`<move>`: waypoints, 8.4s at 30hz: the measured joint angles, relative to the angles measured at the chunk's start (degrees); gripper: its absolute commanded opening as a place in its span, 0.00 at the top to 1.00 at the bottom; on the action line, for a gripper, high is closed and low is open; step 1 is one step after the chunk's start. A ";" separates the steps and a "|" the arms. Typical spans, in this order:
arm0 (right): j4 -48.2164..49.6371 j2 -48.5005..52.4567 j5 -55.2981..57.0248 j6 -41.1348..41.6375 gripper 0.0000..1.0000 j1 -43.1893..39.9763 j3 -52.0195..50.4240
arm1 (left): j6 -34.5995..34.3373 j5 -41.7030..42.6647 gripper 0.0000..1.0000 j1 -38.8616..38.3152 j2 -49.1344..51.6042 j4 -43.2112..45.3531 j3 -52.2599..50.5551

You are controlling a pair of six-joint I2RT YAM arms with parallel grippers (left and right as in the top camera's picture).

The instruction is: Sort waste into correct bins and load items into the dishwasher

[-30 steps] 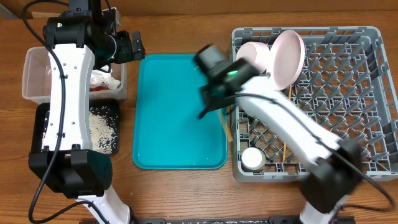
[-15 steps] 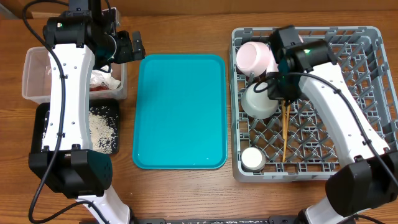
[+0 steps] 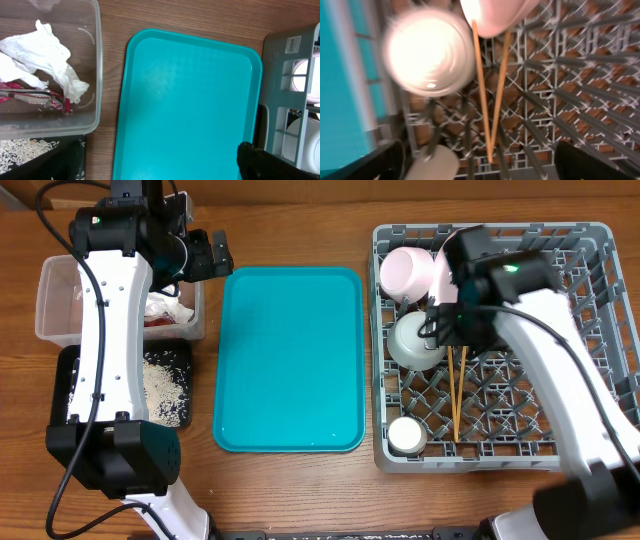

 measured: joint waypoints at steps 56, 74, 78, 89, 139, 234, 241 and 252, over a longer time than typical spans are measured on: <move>85.33 -91.56 -20.96 -7.52 0.00 -12.72 -94.47 | 0.00 0.02 0.00 0.00 0.00 0.00 0.02; 81.40 -93.77 -20.31 -7.08 0.00 -12.37 -95.60 | 0.00 0.00 0.00 0.00 0.00 -0.02 0.02; 81.42 -93.77 -20.26 -7.08 0.00 -12.37 -95.60 | 0.00 0.00 0.00 0.00 0.00 -0.02 0.02; 81.42 -93.77 -20.24 -7.10 0.00 -12.37 -95.60 | 0.00 0.00 0.00 0.00 0.00 -0.02 0.02; 81.31 -93.74 -20.26 -7.10 0.00 -12.37 -95.60 | 8.33 -3.48 0.00 0.00 -47.60 48.61 -54.29; 81.33 -93.83 -20.24 -7.08 0.00 -12.39 -95.60 | 8.92 -4.79 0.00 -2.27 -108.34 69.66 -116.91; 81.31 -93.83 -20.24 -7.06 0.00 -12.37 -95.60 | 8.90 -4.81 0.00 -2.27 -108.34 69.66 -116.91; 81.33 -93.83 -20.26 -7.08 0.00 -12.37 -95.60 | 8.90 -4.79 0.00 -2.27 -108.34 69.66 -116.91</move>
